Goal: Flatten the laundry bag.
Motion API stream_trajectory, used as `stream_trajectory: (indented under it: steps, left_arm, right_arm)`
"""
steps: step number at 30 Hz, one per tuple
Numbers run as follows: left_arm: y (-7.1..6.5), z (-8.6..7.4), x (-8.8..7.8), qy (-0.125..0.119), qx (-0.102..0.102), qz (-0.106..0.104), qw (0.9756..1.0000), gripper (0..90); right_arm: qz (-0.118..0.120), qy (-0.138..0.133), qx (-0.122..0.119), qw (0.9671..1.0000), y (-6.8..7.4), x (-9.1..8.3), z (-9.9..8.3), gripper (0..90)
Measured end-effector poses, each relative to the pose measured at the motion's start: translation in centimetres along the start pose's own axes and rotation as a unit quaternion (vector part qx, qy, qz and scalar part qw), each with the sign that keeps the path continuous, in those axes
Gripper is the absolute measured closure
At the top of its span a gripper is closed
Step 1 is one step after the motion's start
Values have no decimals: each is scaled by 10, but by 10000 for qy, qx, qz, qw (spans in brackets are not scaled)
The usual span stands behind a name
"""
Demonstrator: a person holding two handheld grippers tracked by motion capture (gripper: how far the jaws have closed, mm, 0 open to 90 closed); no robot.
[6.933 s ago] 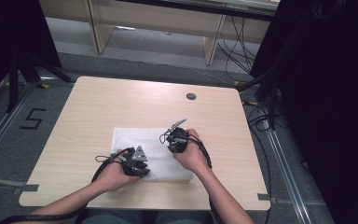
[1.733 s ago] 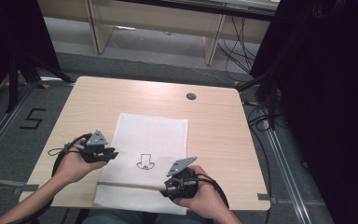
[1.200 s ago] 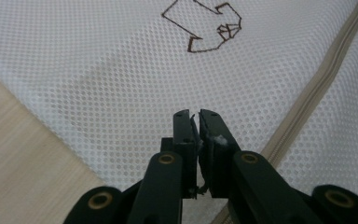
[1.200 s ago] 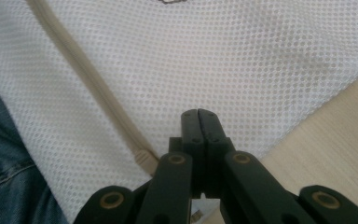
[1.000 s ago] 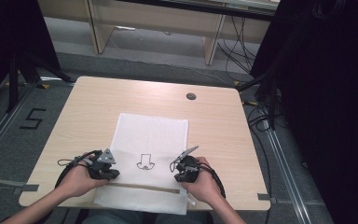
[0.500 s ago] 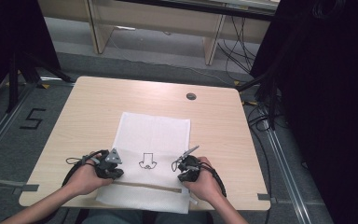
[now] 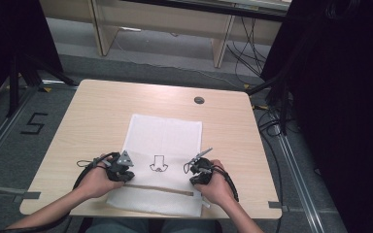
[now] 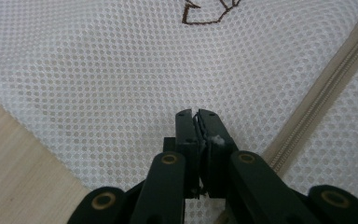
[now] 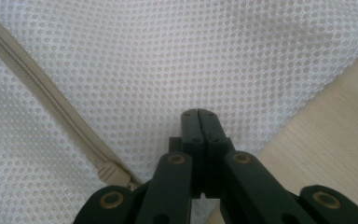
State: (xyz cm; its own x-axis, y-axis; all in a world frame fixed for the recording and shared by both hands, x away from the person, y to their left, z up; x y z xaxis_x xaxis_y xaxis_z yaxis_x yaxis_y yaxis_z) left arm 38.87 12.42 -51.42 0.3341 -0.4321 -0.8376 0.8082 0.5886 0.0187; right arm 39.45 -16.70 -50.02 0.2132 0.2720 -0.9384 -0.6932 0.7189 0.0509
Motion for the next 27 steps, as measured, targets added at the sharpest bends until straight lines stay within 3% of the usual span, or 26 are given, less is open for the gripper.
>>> stream_trajectory:
  steps: [2,5,8,13,14,15,16,17,18,19,20,21,25,26,27]
  left_arm:
    - [1,1,0,73,-25,-85,9999,866]
    - [0,-1,-1,0,66,0,10000,865]
    - [0,-5,-2,-48,-72,22,10000,864]
    - [1,-9,-4,-80,-150,-6,9999,829]
    - [2,-9,-5,-114,-168,9,9998,818]
    - [3,-9,-5,-92,-199,-39,9998,818]
    - [5,-9,-7,-211,-244,-27,9995,784]
    - [5,-9,-7,-211,-244,-27,9995,757]
    - [6,-8,-9,-462,-305,-28,9985,725]
    - [6,-8,-9,-462,-305,-28,9985,692]
    - [7,-7,-11,-623,-192,-7,9979,692]
    - [8,-7,-11,-726,-187,42,9972,646]
    - [9,-5,-11,-946,-187,37,9953,540]
    - [7,-4,-10,-997,-310,-18,9945,522]
    - [7,-4,-10,-1002,-349,-45,9943,510]
  right_arm:
    - [-6,-12,164,9999,-3,0,1,900]
    - [20,-145,145,9998,-6,2,2,900]
    - [1,-146,239,9996,-5,2,3,900]
    - [-36,-247,184,9995,-3,3,4,900]
    - [-67,-206,358,9991,-1,1,3,882]
    - [-67,-206,358,9991,-1,1,3,882]
    - [-56,-433,291,9986,-5,-2,2,862]
    - [-56,-433,291,9986,-5,-2,2,862]
    - [-111,-647,341,9973,-8,-10,1,842]
    - [-111,-647,341,9973,-8,-10,1,842]
    - [-176,-660,584,9960,-8,-15,-1,828]
    - [-195,-829,530,9950,-12,-19,-3,816]
    - [-264,-969,633,9929,-23,-29,-16,786]
    - [-250,-960,772,9921,-25,-30,-19,781]
    - [-300,-1014,763,9915,-28,-31,-21,776]
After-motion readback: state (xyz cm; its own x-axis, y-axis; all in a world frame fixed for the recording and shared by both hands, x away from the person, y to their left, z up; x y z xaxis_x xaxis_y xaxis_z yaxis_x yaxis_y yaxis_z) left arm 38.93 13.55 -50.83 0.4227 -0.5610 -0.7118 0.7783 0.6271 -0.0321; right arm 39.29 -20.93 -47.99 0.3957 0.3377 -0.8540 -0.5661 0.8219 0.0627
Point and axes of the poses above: each handheld gripper's, and its own axes: x roughly forward along the jaws, z roughly out of its top, y roughly to its left, the point moved 2 cm from there along x, roughly forward along the jaws, and after that the axes turned 2 degrees about y, right-handed, at the moved point
